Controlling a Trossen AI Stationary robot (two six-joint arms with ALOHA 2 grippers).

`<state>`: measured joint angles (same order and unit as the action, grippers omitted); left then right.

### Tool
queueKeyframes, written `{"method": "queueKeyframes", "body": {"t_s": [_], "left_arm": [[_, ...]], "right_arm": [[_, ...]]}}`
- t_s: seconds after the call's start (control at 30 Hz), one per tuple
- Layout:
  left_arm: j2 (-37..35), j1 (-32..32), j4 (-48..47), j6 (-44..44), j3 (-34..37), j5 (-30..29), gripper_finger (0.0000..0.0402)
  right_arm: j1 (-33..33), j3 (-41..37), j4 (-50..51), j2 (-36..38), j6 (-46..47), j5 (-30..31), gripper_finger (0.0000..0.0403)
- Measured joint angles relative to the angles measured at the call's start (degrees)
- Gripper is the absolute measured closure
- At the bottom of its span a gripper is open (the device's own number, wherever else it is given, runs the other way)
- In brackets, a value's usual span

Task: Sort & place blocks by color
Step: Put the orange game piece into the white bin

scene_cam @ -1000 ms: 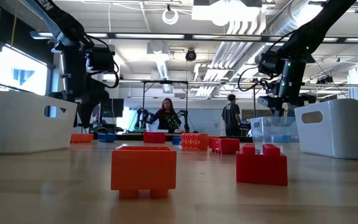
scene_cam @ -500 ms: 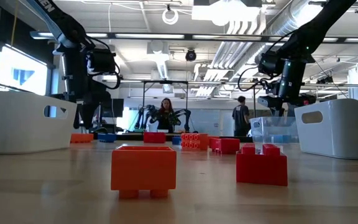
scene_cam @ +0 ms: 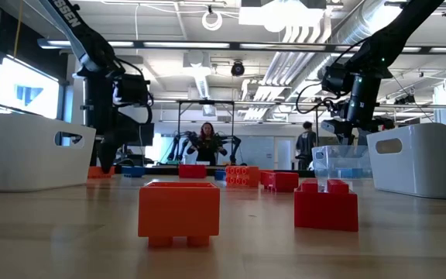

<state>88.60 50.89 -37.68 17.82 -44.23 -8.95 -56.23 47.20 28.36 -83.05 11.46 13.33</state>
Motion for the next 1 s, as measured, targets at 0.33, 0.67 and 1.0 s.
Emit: {"method": "queueKeyframes", "body": {"t_s": [0.33,0.67,1.0], "left_arm": [[-0.08,0.0,-0.41,-0.66,-0.09,0.05,0.0283],[-0.61,0.0,-1.59,-3.55,-0.01,0.64,0.0299],[-7.49,-0.07,-1.67,-5.59,0.09,2.1,0.0299]], "right_arm": [[0.0,0.0,0.1,0.78,-0.27,0.16,0.0171],[0.02,0.0,0.09,9.01,-1.05,0.15,0.0171],[0.09,0.02,0.06,14.1,-0.76,-4.73,0.0171]]}}
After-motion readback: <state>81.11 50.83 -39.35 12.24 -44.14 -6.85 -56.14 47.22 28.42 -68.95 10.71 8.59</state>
